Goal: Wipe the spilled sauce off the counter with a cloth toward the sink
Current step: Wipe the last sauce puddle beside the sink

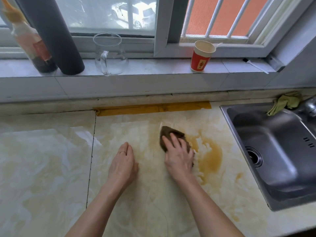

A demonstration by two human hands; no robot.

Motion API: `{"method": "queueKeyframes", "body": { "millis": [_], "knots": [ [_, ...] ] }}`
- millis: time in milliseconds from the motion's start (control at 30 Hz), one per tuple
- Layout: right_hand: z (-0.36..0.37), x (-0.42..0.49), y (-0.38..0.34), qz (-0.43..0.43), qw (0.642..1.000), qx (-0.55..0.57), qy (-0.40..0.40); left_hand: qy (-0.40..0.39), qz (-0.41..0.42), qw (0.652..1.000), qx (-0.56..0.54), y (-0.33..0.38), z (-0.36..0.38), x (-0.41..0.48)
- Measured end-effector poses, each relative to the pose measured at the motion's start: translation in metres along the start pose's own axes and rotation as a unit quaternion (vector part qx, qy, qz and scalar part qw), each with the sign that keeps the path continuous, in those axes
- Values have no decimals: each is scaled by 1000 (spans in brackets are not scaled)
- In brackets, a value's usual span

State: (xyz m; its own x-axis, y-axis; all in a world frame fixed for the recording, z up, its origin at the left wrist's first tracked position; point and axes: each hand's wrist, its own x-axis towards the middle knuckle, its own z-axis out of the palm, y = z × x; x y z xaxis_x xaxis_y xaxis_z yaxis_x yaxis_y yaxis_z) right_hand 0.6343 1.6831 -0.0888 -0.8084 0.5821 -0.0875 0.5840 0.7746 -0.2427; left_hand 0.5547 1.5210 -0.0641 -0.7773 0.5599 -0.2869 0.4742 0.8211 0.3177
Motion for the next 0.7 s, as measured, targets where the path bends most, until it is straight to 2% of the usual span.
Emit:
{"method": "queueKeyframes", "body": {
  "millis": [67, 167, 300, 367, 433, 567, 633, 700],
  "knots": [
    [-8, 8, 15, 68, 998, 1, 8, -11, 1, 1000, 11, -1, 2, 1],
    [-10, 1, 5, 88, 996, 17, 28, -25, -1, 1000, 17, 0, 1, 3],
    [11, -12, -39, -77, 997, 13, 23, -30, 5, 999, 39, 0, 0, 5],
    [11, 2, -43, -116, 993, 3, 1, -27, 7, 999, 46, -1, 0, 5],
    [6, 25, -31, -78, 997, 0, -18, -29, 8, 998, 49, -1, 0, 5],
    [-10, 54, -5, 62, 998, -3, 8, -33, -1, 998, 59, 3, -2, 5],
    [-13, 53, -13, 65, 998, -1, 8, -32, -5, 997, 64, 6, -1, 6],
    [-10, 45, -32, 1, 1000, 1, -4, -34, -7, 997, 67, 5, -1, 8]
  ]
}}
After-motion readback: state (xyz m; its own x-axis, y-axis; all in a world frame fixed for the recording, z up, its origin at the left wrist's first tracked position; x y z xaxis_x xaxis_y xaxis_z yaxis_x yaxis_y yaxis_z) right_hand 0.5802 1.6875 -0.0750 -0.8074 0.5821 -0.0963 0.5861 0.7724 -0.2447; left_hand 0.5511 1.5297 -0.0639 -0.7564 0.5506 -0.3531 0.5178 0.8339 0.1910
